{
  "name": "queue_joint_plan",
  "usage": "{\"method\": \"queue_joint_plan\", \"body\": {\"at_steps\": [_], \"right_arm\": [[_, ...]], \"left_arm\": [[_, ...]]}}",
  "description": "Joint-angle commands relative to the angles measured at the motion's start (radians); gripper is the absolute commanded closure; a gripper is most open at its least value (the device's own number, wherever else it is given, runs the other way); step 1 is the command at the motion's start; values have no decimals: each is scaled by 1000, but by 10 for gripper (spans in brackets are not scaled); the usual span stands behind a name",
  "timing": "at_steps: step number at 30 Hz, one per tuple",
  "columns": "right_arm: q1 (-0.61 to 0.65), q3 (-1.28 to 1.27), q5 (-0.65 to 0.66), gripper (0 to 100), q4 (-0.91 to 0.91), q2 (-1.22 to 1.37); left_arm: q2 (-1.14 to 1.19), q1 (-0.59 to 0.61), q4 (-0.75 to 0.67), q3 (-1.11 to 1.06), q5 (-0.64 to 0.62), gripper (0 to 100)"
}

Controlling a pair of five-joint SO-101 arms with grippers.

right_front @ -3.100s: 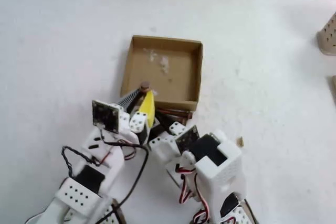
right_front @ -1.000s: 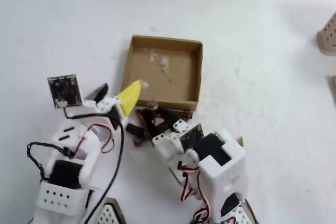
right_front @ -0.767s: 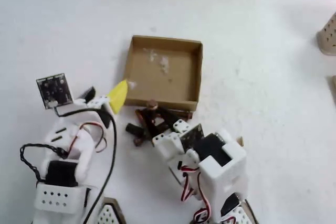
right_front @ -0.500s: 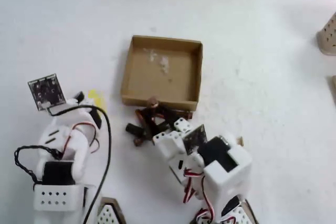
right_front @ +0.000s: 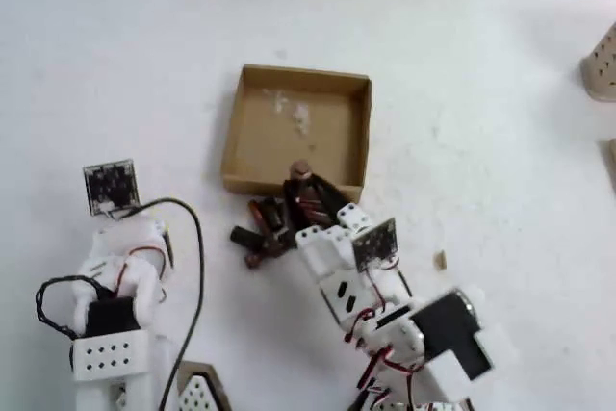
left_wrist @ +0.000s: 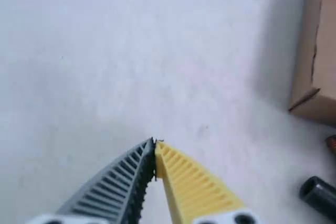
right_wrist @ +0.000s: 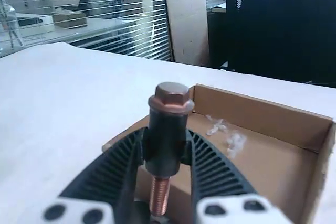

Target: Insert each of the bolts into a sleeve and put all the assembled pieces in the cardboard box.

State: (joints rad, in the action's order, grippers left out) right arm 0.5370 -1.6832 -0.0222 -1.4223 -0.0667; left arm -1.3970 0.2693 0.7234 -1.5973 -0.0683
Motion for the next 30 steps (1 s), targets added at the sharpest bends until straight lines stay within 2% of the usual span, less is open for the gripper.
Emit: {"method": "queue_joint_plan", "body": {"at_steps": [1, 4, 10, 18, 21, 25, 30], "right_arm": [[-65, 6, 12, 982, 107, -145], [-82, 9, 12, 982, 268, -252], [-105, 21, 12, 982, 585, -513], [-157, 232, 12, 981, 1328, -892], [-162, 327, 14, 980, 1540, -995], [-162, 453, 14, 978, 1709, -1053], [-162, 649, 49, 978, 1902, -984]], "left_arm": [[-16, 41, -110, -66, 74, 977], [-15, 45, -199, -103, 74, 977], [-15, 45, -186, -103, 77, 977], [-15, 45, -186, -103, 77, 977], [-15, 45, -186, -103, 77, 977], [-15, 45, -186, -103, 77, 977], [-15, 45, -184, -103, 77, 977]]}}
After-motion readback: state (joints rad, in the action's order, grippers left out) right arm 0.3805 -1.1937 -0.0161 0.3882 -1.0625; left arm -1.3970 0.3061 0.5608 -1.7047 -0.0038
